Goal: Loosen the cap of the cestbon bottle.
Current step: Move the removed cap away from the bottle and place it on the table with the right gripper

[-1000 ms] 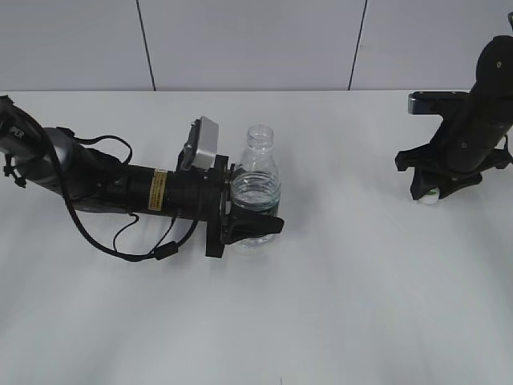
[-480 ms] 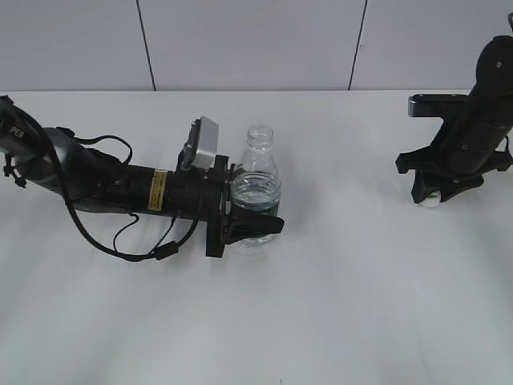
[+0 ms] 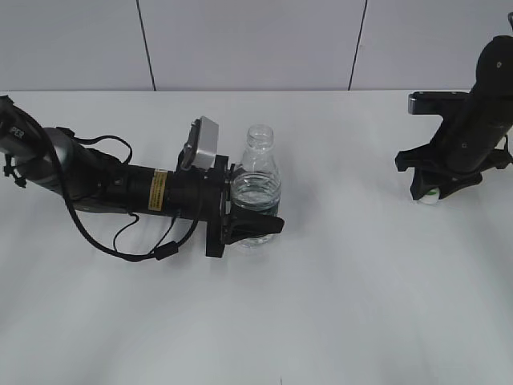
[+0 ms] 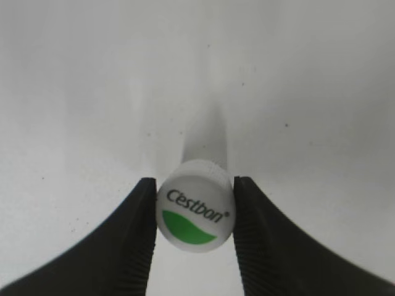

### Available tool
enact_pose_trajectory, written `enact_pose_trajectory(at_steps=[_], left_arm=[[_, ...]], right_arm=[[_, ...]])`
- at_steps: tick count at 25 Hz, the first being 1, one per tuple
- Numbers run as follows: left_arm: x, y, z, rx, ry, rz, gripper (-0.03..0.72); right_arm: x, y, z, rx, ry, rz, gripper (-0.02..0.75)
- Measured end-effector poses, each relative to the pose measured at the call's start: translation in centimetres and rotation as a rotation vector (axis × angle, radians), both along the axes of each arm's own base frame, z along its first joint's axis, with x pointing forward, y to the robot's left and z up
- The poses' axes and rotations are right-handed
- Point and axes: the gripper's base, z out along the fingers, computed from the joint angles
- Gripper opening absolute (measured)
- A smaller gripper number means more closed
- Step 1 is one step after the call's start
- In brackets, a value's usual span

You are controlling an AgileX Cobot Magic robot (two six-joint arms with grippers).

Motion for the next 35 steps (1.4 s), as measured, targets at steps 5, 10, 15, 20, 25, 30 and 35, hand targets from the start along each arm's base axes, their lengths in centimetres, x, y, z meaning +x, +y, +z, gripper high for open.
enact_pose_trajectory(at_steps=[5, 10, 15, 20, 25, 30, 35], left_arm=[[0.01, 0.0, 0.0, 0.0, 0.0, 0.001, 0.412], [0.01, 0.0, 0.0, 0.0, 0.0, 0.001, 0.412], [0.01, 0.0, 0.0, 0.0, 0.0, 0.001, 0.412], [0.01, 0.0, 0.0, 0.0, 0.0, 0.001, 0.412], [0.01, 0.0, 0.0, 0.0, 0.0, 0.001, 0.412], [0.01, 0.0, 0.0, 0.0, 0.0, 0.001, 0.412], [0.01, 0.0, 0.0, 0.0, 0.0, 0.001, 0.412]], right_arm=[[0.03, 0.0, 0.01, 0.0, -0.003, 0.0, 0.29], [0.03, 0.0, 0.01, 0.0, -0.003, 0.0, 0.29], [-0.06, -0.02, -0.43, -0.004, 0.016, 0.003, 0.29], [-0.18, -0.04, -0.67, -0.007, 0.04, 0.006, 0.29], [-0.06, -0.02, -0.53, -0.007, 0.037, 0.006, 0.29], [-0.09, -0.02, -0.53, -0.007, 0.04, 0.007, 0.295], [-0.15, -0.03, -0.54, -0.007, 0.048, 0.007, 0.346]])
